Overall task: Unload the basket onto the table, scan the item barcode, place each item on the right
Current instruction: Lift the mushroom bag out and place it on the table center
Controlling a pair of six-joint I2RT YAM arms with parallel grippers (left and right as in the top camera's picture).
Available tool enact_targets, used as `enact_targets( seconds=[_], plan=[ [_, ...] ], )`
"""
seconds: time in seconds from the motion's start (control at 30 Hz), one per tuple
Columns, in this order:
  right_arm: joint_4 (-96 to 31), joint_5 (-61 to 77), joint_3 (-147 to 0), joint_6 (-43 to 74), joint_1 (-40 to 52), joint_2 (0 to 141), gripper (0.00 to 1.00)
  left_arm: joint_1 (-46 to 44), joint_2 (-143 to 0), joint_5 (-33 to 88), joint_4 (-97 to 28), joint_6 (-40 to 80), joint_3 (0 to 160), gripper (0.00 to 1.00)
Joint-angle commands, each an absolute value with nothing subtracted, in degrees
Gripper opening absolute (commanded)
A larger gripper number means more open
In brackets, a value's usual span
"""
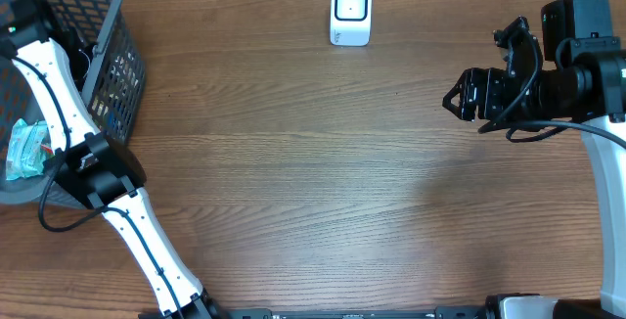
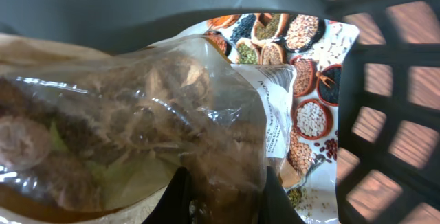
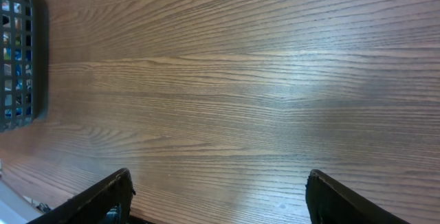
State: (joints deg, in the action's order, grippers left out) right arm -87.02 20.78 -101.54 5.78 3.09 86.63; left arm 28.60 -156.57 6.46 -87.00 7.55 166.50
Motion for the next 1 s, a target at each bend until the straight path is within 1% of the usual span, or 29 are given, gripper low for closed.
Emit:
enact_targets(
  seconds=[0.0, 0.1, 0.57, 0.67, 0.8, 0.97],
  plan=[
    [-86.89, 21.1, -102.72, 5.82, 3.27, 86.28, 0.81, 27.44, -156.27, 7.03, -89.71, 9.28, 174.63, 0.04],
    [-86.89, 21.1, -102.72, 5.82, 3.27, 86.28, 0.81, 27.7, -151.65, 6.98, -92.03, 9.47, 180.22, 0.04],
    [-85.76, 21.1, -102.72, 5.8, 3.27, 86.28, 0.81, 26.55, -124.73, 6.76, -95.55, 9.47, 180.05, 0.04],
    [-85.25, 21.1, -102.72, 5.82, 3.27, 86.28, 0.81, 25.54, -121.58, 7.46, -96.79, 9.45, 180.02, 0.04],
    [-85.01, 21.1, -102.72, 5.8, 3.27, 86.28, 0.82, 21.69, -118.52, 14.15, -96.79, 9.02, 179.98, 0.04],
    [-84.97, 21.06, -102.72, 5.8, 3.25, 86.28, 0.82, 13.17, -118.3, 18.06, -96.82, 9.08, 178.36, 0.04]
  ],
)
